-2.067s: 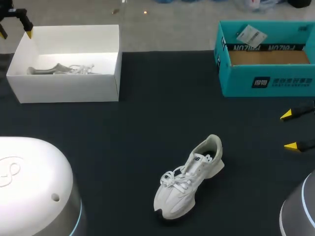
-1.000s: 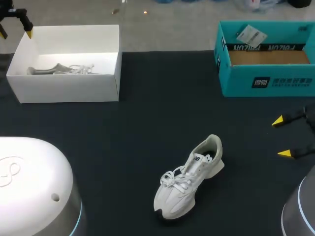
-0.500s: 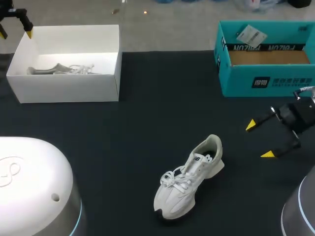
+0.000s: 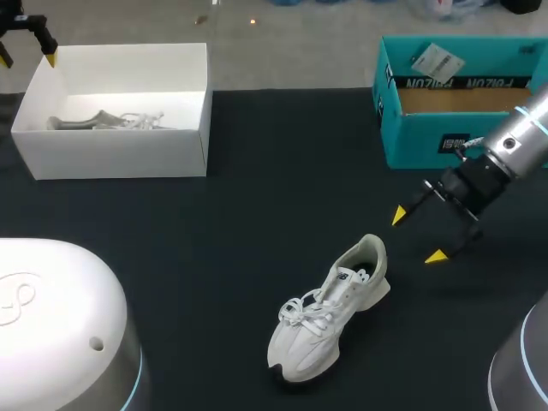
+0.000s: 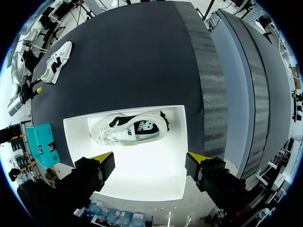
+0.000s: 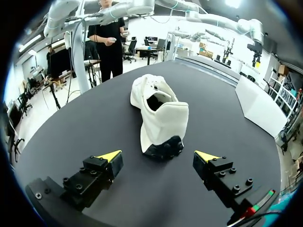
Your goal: Take the shoe out of the shoebox, open the shoe tongue, remove and reinsert the insole, then place the shoe into the shoebox
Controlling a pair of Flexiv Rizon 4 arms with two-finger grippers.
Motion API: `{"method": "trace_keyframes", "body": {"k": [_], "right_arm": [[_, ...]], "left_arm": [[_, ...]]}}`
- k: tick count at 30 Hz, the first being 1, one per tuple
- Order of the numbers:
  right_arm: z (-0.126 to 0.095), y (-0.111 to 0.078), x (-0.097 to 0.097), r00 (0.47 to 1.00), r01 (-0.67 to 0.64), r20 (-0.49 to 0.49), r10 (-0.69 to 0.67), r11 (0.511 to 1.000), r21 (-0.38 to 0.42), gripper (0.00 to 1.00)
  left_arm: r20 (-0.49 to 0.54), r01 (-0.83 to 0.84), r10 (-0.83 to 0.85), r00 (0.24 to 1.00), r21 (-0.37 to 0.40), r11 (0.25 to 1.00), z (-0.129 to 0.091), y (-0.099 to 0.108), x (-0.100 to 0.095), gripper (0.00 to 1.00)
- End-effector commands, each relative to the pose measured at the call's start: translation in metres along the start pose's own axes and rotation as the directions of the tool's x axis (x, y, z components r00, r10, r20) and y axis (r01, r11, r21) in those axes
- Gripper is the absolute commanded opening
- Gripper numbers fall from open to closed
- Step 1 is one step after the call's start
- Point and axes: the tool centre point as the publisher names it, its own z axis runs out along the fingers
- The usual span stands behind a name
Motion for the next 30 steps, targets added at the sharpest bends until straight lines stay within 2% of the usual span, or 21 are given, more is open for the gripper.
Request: {"method": "trace_keyframes", "body": {"k": [1, 7, 12, 19, 30], "right_arm": [[0.013, -0.003, -0.016, 0.988, -0.004, -0.152, 0.002, 1.000, -0.011, 1.00], [0.034, -0.004, -0.021, 0.985, -0.008, -0.173, 0.005, 1.000, -0.015, 1.00], [0.052, -0.012, -0.021, 0.982, -0.032, -0.184, 0.031, 0.999, -0.001, 1.00], [0.068, -0.019, -0.022, 0.985, -0.117, -0.132, 0.113, 0.993, -0.020, 1.00], [0.083, -0.008, -0.015, 0.976, -0.130, -0.182, 0.117, 0.990, -0.060, 1.00]], "left_arm": [[-0.001, -0.001, 0.001, 1.000, 0.001, 1.000, -0.001, 0.000, 0.001, 1.00], [-0.001, -0.001, 0.001, 1.000, 0.001, 1.000, -0.001, 0.000, 0.001, 1.00], [-0.001, -0.001, 0.001, 1.000, 0.001, 1.000, -0.001, 0.000, 0.001, 1.00], [-0.001, -0.001, 0.001, 1.000, 0.001, 1.000, -0.001, 0.000, 0.001, 1.00], [-0.001, -0.001, 0.001, 1.000, 0.001, 1.000, -0.001, 0.000, 0.001, 1.00]]}}
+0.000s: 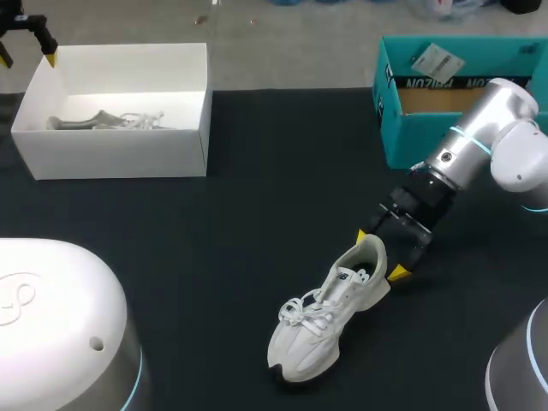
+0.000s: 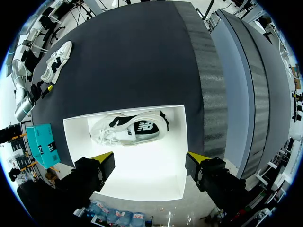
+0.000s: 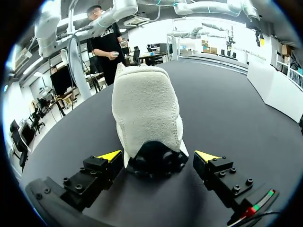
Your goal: Take the shoe out of the shoebox, open the shoe tongue, remove and reinsert the insole, then place the shoe into the shoebox
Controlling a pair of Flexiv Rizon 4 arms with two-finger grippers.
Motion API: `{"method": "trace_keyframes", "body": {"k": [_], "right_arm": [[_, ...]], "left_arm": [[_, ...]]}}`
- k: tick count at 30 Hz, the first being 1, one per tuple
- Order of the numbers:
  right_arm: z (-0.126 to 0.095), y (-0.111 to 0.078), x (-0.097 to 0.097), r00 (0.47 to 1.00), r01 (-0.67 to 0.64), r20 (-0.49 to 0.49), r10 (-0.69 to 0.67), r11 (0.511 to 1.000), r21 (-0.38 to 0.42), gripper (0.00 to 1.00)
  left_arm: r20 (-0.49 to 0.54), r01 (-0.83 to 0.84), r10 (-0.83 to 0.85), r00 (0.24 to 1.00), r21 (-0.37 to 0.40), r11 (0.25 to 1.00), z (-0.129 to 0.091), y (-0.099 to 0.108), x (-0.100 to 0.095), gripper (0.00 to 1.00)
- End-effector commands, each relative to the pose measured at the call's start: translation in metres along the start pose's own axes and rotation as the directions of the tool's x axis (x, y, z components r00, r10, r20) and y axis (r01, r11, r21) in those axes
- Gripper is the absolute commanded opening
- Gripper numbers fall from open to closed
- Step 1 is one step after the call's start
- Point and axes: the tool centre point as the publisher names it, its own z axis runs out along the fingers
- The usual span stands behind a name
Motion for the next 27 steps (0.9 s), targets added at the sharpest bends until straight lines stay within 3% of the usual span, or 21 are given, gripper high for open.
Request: {"method": "trace_keyframes", "body": {"k": [1, 15, 27], "right_arm": [[0.006, 0.001, -0.001, 1.000, 0.002, -0.021, -0.002, 1.000, 0.003, 1.00], [0.028, 0.011, 0.005, 0.999, -0.022, -0.041, 0.021, 0.999, -0.032, 1.00], [0.032, 0.013, -0.008, 0.999, -0.018, -0.040, 0.015, 0.998, -0.060, 1.00]], "left_arm": [[-0.001, -0.001, 0.001, 1.000, 0.001, 1.000, -0.001, 0.000, 0.000, 1.00], [-0.001, -0.001, 0.001, 1.000, 0.001, 1.000, -0.001, 0.000, 0.000, 1.00], [-0.001, -0.001, 0.001, 1.000, 0.001, 1.000, -0.001, 0.000, 0.000, 1.00]]}}
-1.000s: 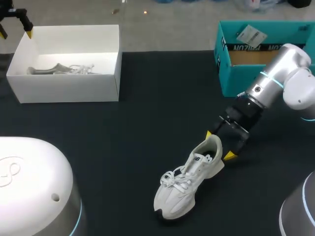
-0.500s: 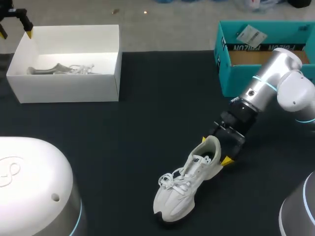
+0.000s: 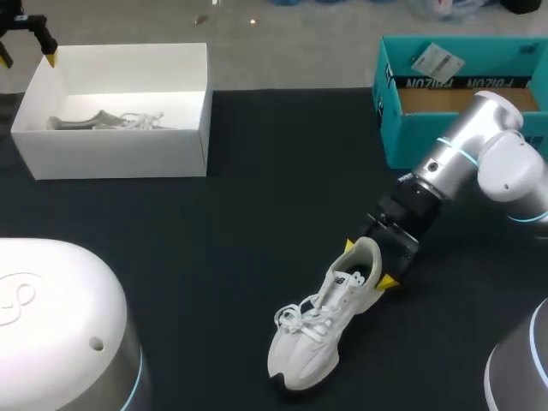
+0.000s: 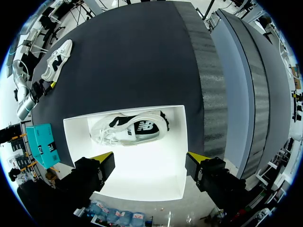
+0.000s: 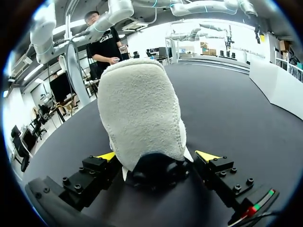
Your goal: Take the shoe out of the shoebox, open the shoe tongue, remove and reinsert the insole, then place the shoe into the shoebox
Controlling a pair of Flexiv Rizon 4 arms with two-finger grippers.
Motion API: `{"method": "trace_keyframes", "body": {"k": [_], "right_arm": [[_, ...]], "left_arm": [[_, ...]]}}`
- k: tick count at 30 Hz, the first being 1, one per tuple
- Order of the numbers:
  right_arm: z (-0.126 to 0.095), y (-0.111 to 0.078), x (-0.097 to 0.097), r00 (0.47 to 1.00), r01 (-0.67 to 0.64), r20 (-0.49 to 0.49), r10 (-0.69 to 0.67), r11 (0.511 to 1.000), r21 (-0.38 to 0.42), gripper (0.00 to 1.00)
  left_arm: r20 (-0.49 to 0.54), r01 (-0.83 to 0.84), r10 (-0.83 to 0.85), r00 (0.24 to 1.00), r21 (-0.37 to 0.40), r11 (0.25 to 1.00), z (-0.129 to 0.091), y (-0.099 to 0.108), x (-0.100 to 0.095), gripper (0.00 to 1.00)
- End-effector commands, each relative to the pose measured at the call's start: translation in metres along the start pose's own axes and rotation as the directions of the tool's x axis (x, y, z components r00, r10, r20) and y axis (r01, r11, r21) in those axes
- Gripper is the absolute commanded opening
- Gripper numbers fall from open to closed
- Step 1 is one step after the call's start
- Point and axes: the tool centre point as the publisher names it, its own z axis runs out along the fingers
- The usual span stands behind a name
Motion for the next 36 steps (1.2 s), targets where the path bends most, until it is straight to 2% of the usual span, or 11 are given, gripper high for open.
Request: {"method": "trace_keyframes", "body": {"k": [1, 7, 14, 20, 22, 24, 25, 26, 36], "right_arm": [[0.006, 0.001, -0.005, 0.999, 0.020, -0.032, -0.020, 1.000, -0.016, 1.00], [0.014, 0.005, 0.005, 0.994, 0.052, -0.091, -0.057, 0.997, -0.055, 1.00], [0.023, 0.002, 0.009, 0.992, 0.044, -0.113, -0.049, 0.998, -0.050, 1.00], [0.026, 0.003, 0.008, 0.996, 0.019, -0.091, -0.021, 1.000, -0.019, 1.00], [0.026, 0.002, 0.008, 0.997, 0.001, -0.072, -0.002, 1.000, -0.011, 0.81], [0.024, 0.000, 0.009, 0.999, -0.014, -0.052, 0.014, 1.000, -0.002, 0.40], [0.024, 0.000, 0.010, 0.999, -0.024, -0.039, 0.024, 1.000, 0.000, 0.13], [0.023, -0.001, 0.011, 0.999, -0.030, -0.031, 0.030, 1.000, 0.003, 0.00], [0.011, -0.002, 0.019, 0.984, -0.090, 0.155, 0.093, 0.996, -0.025, 0.00]], "left_arm": [[-0.001, -0.001, 0.001, 1.000, 0.001, 1.000, -0.001, 0.000, 0.001, 1.00], [-0.001, -0.001, 0.001, 1.000, 0.001, 1.000, -0.001, 0.000, 0.001, 1.00], [-0.001, -0.001, 0.001, 1.000, 0.001, 1.000, -0.001, 0.000, 0.001, 1.00], [-0.001, -0.001, 0.001, 1.000, 0.001, 1.000, -0.001, 0.000, 0.001, 1.00], [-0.001, -0.001, 0.001, 1.000, 0.001, 1.000, -0.001, 0.000, 0.001, 1.00], [-0.001, -0.001, 0.001, 1.000, 0.001, 1.000, -0.001, 0.000, 0.001, 1.00], [-0.001, -0.001, 0.001, 1.000, 0.001, 1.000, -0.001, 0.000, 0.001, 1.00], [-0.001, -0.001, 0.001, 1.000, 0.001, 1.000, -0.001, 0.000, 0.001, 1.00], [-0.001, -0.001, 0.001, 1.000, 0.001, 1.000, -0.001, 0.000, 0.001, 1.00]]}}
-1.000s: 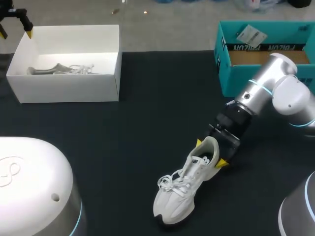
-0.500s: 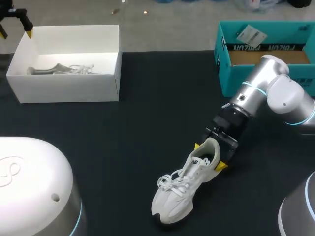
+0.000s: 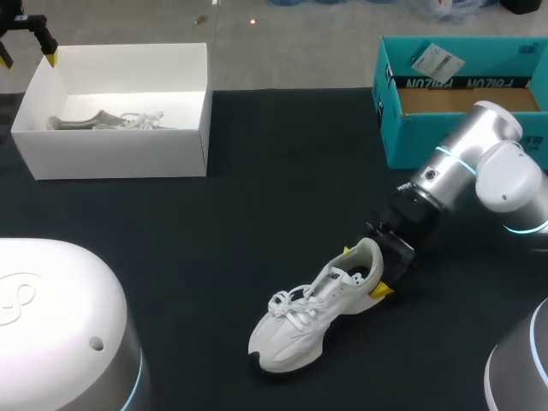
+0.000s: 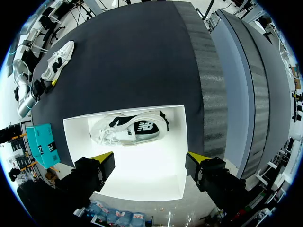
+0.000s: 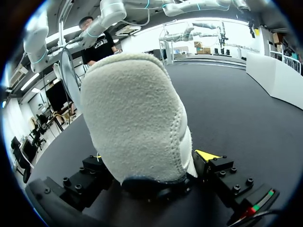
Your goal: Take the shoe out of the shoebox, open the shoe tongue, remove and reinsert the insole, then place the shoe into the shoebox
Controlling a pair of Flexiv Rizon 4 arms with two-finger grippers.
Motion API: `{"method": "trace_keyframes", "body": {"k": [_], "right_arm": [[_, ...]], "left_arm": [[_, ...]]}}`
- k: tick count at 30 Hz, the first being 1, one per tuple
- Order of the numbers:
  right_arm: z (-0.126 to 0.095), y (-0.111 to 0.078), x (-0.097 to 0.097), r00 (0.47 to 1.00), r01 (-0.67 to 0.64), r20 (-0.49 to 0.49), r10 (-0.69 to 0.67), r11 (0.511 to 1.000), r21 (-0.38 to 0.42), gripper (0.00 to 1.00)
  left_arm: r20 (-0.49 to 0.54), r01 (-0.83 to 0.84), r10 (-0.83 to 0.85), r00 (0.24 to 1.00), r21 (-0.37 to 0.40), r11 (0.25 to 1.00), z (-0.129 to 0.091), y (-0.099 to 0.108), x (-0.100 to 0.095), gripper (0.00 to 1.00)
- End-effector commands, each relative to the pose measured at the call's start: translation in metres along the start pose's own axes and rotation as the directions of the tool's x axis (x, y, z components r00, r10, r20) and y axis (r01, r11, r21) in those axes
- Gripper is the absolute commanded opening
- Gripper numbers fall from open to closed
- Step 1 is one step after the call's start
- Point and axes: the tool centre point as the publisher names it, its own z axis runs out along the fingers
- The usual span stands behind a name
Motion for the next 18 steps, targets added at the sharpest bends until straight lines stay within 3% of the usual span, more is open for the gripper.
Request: {"method": "trace_keyframes", "body": {"k": [1, 8, 18], "right_arm": [[-0.004, -0.005, 0.011, 0.989, -0.007, 0.147, 0.007, 1.000, 0.001, 0.00], [-0.010, 0.000, 0.012, 0.967, -0.004, 0.253, 0.009, 1.000, -0.023, 0.00], [-0.006, 0.007, 0.011, 0.956, -0.021, 0.293, 0.033, 0.999, -0.047, 0.00]], "left_arm": [[-0.001, -0.001, 0.001, 1.000, 0.001, 1.000, -0.001, 0.000, 0.000, 1.00], [-0.001, -0.001, 0.001, 1.000, 0.001, 1.000, -0.001, 0.000, 0.000, 1.00], [-0.001, -0.001, 0.001, 1.000, 0.001, 1.000, -0.001, 0.000, 0.000, 1.00]]}}
